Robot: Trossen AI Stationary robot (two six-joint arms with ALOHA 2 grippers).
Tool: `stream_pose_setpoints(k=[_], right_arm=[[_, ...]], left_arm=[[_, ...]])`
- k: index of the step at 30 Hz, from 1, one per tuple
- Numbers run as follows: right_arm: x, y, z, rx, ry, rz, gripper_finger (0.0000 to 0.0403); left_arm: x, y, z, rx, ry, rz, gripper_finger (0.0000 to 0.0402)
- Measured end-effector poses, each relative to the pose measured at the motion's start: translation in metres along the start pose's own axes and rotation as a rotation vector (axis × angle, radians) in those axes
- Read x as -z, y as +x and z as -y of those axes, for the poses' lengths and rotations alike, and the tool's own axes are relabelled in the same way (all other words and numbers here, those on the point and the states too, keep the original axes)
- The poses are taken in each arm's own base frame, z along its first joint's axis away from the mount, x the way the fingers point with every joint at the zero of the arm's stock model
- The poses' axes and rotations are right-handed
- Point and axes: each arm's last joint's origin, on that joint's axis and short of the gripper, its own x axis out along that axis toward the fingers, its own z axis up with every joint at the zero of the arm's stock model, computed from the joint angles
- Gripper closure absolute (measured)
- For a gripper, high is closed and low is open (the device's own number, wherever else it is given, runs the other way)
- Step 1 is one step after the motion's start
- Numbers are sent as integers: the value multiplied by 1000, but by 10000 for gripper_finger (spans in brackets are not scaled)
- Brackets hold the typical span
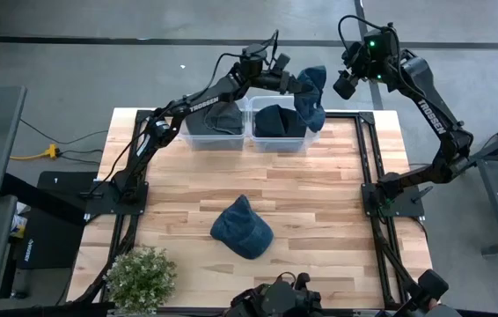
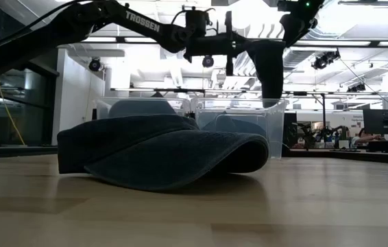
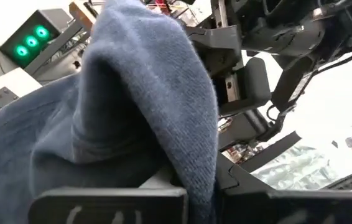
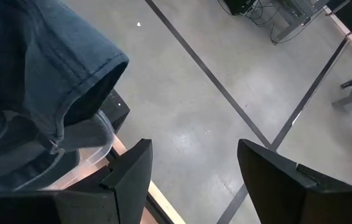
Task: Pick & Place hat
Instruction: Put the top blue cap into the right transparent bin
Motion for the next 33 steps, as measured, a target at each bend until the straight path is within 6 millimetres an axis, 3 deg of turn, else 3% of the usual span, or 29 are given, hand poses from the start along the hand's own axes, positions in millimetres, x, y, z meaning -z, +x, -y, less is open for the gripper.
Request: stream_pose_setpoints(k=[5,13,19,27,33], right_arm=[[0,0,0,-12,10,0,172],[1,0,-1,-15,11,-2,172],[1,0,-1,-23,18,2,172],[0,0,-2,-33,16,7,172],[0,0,-2,-40,15,7,172]], left_arm=[[13,-1,-24,-129,-74,-77,401],[28,-12,-42,-339,-86,-196,401],[36,-17,-48,-474,-84,-222,401],[35,-24,-53,-478,-24,-270,397],[26,-27,-43,-475,84,-284,344]])
